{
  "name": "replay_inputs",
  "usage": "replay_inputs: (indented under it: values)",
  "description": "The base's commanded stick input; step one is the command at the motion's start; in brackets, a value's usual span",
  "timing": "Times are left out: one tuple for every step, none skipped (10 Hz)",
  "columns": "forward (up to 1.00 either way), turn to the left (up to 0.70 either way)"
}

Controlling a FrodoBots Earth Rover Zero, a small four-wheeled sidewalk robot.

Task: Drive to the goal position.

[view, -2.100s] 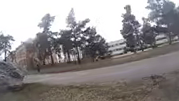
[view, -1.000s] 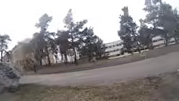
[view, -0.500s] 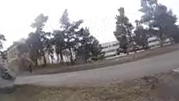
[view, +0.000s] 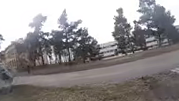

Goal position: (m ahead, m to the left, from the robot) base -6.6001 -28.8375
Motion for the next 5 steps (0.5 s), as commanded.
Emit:
replay_inputs:
  values:
    - [0.00,-0.70]
    - [0.00,-0.70]
    - [0.00,-0.70]
    - [0.00,-0.70]
    - [0.00,-0.70]
